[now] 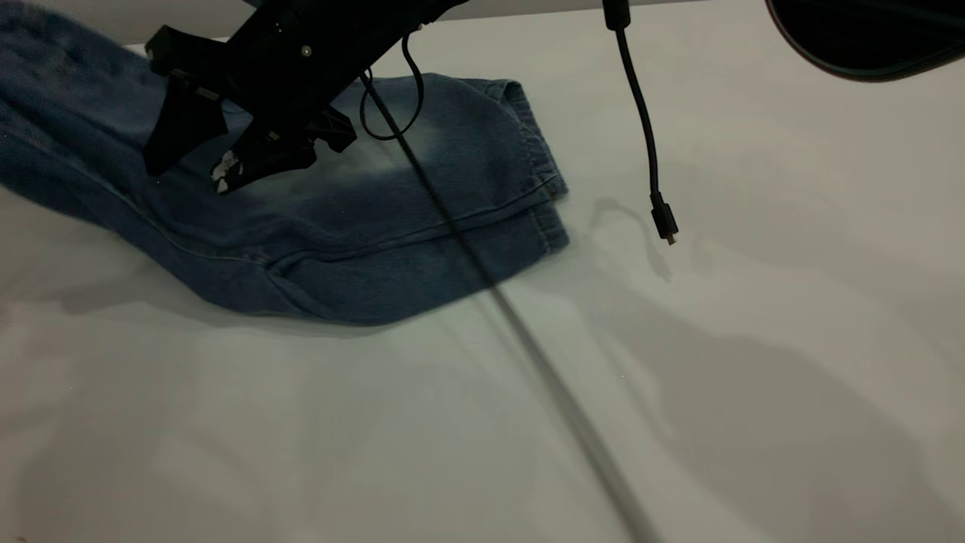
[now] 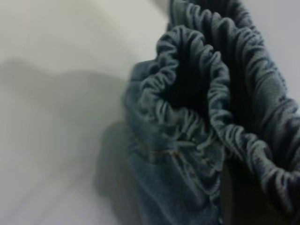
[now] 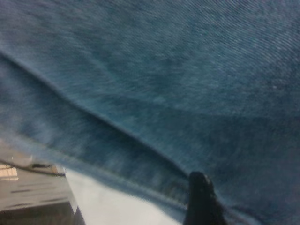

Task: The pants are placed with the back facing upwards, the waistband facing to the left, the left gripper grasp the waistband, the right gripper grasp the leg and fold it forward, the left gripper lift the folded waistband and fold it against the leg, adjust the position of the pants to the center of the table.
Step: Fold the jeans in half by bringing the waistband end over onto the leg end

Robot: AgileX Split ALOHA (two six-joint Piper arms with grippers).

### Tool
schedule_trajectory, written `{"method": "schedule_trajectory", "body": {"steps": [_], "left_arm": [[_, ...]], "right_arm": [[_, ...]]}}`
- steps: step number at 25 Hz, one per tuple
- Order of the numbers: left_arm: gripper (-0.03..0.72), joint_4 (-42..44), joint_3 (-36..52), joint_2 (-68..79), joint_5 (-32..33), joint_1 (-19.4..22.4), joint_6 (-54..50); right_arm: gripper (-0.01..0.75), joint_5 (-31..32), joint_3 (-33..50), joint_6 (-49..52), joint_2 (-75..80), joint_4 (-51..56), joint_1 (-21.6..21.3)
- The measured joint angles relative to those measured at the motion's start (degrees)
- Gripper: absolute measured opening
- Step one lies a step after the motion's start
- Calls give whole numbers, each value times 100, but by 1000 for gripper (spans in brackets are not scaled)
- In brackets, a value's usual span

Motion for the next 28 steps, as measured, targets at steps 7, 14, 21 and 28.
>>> {"method": "schedule_trajectory", "body": {"steps": [7, 14, 21, 28], "left_arm": [[178, 197, 6, -775, -335, -875, -151], [173, 151, 6, -959, -502, -1644, -325], [172, 133, 6, -954, -805, -1969, -285], [172, 120, -21, -954, -741, -1999, -225]], "right_arm": [[381, -12, 0, 49, 0, 0, 43], [381, 90, 0, 49, 0, 20, 219], [381, 424, 0, -54, -121, -57, 37], [381, 540, 0, -36, -315, -648, -520]]}}
